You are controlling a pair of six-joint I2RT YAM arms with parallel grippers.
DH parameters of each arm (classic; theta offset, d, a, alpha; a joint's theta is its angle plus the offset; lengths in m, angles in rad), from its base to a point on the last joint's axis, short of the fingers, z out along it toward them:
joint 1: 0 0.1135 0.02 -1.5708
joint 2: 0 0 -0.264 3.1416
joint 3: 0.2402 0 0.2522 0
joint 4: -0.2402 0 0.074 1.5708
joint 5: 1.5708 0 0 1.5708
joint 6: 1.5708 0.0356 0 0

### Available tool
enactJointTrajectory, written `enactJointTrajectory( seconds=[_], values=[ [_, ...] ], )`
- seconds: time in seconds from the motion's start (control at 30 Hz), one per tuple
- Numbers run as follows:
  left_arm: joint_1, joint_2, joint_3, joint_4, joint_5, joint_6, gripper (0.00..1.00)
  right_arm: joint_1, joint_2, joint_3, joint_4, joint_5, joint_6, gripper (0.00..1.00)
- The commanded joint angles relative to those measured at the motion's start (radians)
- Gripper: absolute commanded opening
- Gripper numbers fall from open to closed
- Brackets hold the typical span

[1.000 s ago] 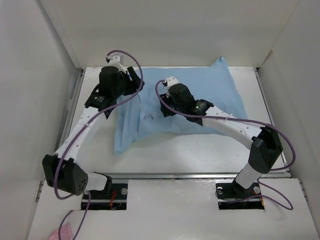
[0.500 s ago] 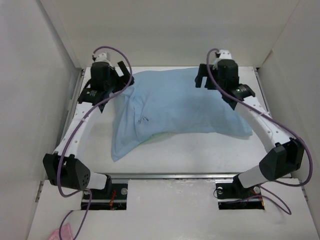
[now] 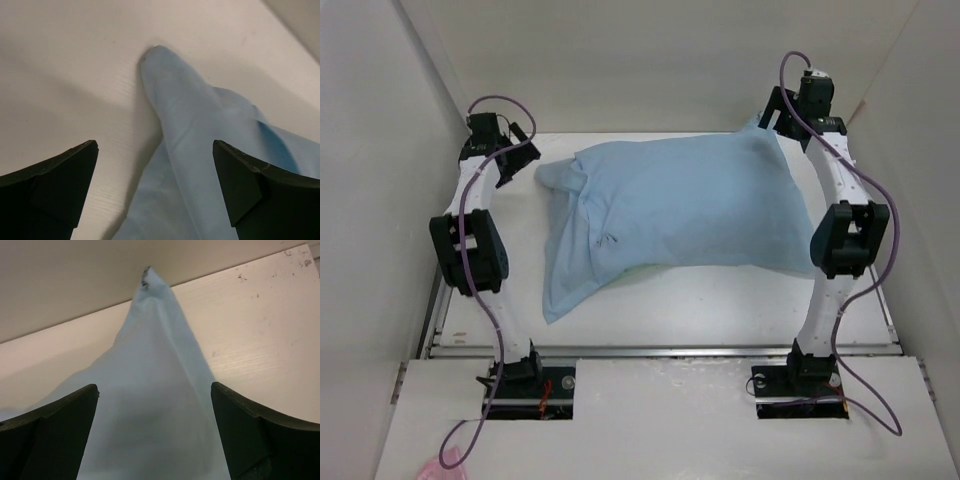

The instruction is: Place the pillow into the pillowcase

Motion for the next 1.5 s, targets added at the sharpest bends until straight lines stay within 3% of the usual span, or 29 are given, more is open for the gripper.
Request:
enactJointTrajectory(
  seconds=[0.0, 0.2, 0.33, 0.47, 0.5, 0.57, 0.63, 0.73, 0.77, 0.87, 1.0, 1.1, 1.2, 1.23, 1.3, 1.33, 1.37, 1.43, 1.47],
  values=[
    [0.0, 0.111, 0.127, -0.047, 0.102, 0.001, 1.0, -0.021, 0.133, 0.192, -0.052, -0.063, 0.007, 0.99],
    [0.0, 0.372, 0.334, -0.105, 0.144, -0.013, 1.0, -0.04, 0.327, 0.411, -0.027, -0.112, 0.029, 0.99],
    [-0.032, 0.452, 0.397, -0.07, 0.179, -0.022, 1.0, -0.04, 0.422, 0.412, 0.091, -0.235, 0.065, 0.99],
    [-0.068, 0.498, 0.408, 0.05, 0.372, -0.022, 1.0, -0.04, 0.505, 0.455, 0.112, -0.365, 0.09, 0.99],
    [-0.078, 0.498, 0.396, 0.087, 0.422, -0.022, 0.68, -0.04, 0.505, 0.464, 0.132, -0.396, 0.09, 0.94],
    [-0.091, 0.518, 0.386, 0.194, 0.55, -0.073, 0.0, -0.04, 0.515, 0.453, 0.187, -0.496, 0.101, 0.55],
    [-0.101, 0.518, 0.396, 0.263, 0.613, -0.092, 0.0, -0.04, 0.495, 0.453, 0.227, -0.563, 0.101, 0.0],
    [-0.101, 0.451, 0.458, 0.32, 0.617, -0.111, 0.0, -0.04, 0.429, 0.477, 0.304, -0.574, 0.101, 0.0],
    [-0.101, 0.442, 0.594, 0.285, 0.581, -0.111, 0.0, -0.04, 0.412, 0.522, 0.316, -0.542, 0.101, 0.0],
    [-0.077, 0.433, 0.808, 0.199, 0.576, -0.142, 0.0, -0.04, 0.332, 0.606, 0.378, -0.45, 0.141, 0.0],
    [0.012, 0.257, 0.828, 0.343, 0.629, -0.26, 0.0, -0.04, 0.165, 0.614, 0.519, -0.341, 0.165, 0.0],
    [0.021, 0.115, 0.726, 0.334, 0.583, -0.184, 0.0, -0.073, -0.004, 0.456, 0.602, -0.326, 0.165, 0.0],
    [0.03, -0.089, 0.49, 0.297, 0.462, -0.061, 0.0, -0.118, -0.192, 0.23, 0.665, -0.351, 0.152, 0.0],
    [0.03, -0.188, 0.318, 0.297, 0.437, -0.044, 0.0, -0.118, -0.241, 0.044, 0.665, -0.352, 0.136, 0.0],
    [0.03, -0.283, 0.118, 0.351, 0.414, -0.03, 0.0, -0.127, -0.401, -0.192, 0.701, -0.324, 0.076, 0.0],
    [0.03, -0.325, 0.018, 0.369, 0.402, -0.03, 0.0, -0.127, -0.453, -0.319, 0.726, -0.324, 0.076, 0.0],
    [0.03, -0.403, -0.181, 0.395, 0.383, -0.03, 0.0, -0.127, -0.502, -0.575, 0.752, -0.324, 0.076, 0.0],
    [0.03, -0.471, -0.373, 0.432, 0.345, -0.061, 0.0, -0.127, -0.626, -0.82, 0.836, -0.324, 0.122, 0.01],
    [0.03, -0.526, -0.535, 0.432, 0.325, -0.087, 0.0, -0.127, -0.653, -1.019, 0.856, -0.353, 0.145, 0.44]
  ],
)
